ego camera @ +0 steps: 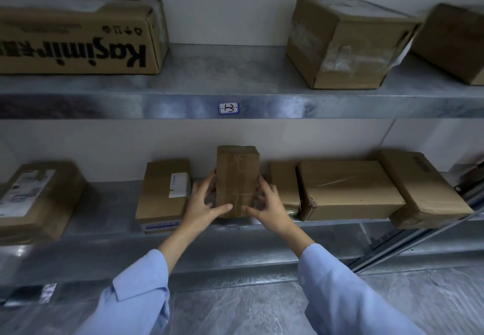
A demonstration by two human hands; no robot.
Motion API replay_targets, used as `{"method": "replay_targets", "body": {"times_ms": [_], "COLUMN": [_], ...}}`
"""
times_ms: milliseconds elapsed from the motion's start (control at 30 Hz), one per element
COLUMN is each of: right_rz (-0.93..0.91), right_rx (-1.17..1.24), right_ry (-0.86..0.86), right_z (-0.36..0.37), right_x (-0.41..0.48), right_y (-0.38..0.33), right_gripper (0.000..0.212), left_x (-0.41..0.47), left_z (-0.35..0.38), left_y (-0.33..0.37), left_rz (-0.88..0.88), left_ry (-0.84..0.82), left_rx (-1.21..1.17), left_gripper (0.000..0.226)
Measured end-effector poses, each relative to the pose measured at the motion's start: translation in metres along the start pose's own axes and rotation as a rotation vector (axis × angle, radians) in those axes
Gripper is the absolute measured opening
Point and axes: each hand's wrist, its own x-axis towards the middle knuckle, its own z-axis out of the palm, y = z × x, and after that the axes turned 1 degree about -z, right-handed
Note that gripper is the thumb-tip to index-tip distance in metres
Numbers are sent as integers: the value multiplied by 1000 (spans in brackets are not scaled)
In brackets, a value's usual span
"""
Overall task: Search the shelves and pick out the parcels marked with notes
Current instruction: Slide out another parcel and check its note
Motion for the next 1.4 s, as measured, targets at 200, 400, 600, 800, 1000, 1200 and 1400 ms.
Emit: {"method": "replay_targets", "body": {"times_ms": [200, 400, 600, 800, 1000, 1200, 1400], "right_rz": [1, 59, -11, -37, -60, -8, 76], "right_rx": [6, 96, 162, 105, -31, -107, -65], "right_ry": [-8, -40, -14, -15, -8, -1, -22], "right_z": [-6, -11, -10, -13, -9, 3, 13], "right_x": [-1, -3, -7, -10, -12, -12, -10], "right_y": [-7, -9, -14, -10, 2, 21, 41], "right_gripper": [82, 80, 101, 79, 68, 63, 59], "left_x": [-5, -11, -14, -17, -17, -17, -17], "left_z": [-6, -8, -7, -5, 5, 20, 28], "left_y": [12, 15, 9, 1, -11, -30, -46], "left_rz": [2, -28, -16, 22, 3, -26, -63], "left_ry": [2, 0, -72, -63, 17, 65, 88], "left_rx": [-71, -144, -125, -38, 33, 97, 91], "left_gripper": [73, 60, 94, 82, 70, 64, 65]}}
